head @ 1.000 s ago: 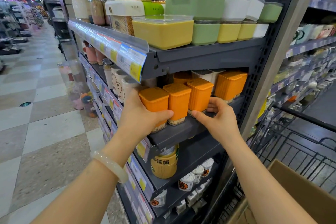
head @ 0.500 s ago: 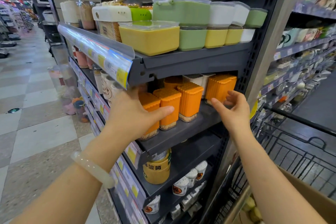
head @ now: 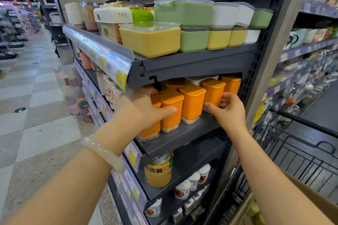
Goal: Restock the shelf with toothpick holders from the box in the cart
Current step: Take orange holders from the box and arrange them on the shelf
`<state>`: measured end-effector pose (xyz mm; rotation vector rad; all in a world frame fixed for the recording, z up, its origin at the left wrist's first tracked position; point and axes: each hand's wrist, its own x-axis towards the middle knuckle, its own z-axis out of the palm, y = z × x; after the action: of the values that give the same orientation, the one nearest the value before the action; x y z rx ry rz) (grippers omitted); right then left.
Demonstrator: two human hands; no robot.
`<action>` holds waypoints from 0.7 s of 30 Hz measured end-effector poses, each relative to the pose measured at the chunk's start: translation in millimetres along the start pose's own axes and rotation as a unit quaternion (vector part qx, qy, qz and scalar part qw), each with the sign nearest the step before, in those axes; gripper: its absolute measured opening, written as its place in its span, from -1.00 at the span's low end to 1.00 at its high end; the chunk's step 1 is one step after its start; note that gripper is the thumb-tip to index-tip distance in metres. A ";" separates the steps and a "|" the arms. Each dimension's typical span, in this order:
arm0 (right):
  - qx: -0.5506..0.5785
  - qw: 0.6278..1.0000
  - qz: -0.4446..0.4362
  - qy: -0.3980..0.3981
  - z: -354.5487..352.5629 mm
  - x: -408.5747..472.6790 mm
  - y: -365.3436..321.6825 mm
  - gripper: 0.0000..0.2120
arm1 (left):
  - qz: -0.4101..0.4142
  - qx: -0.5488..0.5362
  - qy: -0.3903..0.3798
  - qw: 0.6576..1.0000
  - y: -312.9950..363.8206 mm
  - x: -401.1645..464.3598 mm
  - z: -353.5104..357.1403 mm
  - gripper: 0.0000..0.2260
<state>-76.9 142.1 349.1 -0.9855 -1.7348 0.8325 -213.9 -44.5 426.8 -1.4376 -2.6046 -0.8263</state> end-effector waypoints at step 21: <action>0.061 0.998 -0.007 0.027 1.0 -41.2 -2.5 -0.49 | 0.043 -0.160 0.114 0.979 -13.6 -20.2 6.0 -0.33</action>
<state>-68.8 104.2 334.7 -0.9049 -1.6245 0.8833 -212.1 -62.9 409.9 -1.4114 -2.3001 -1.3596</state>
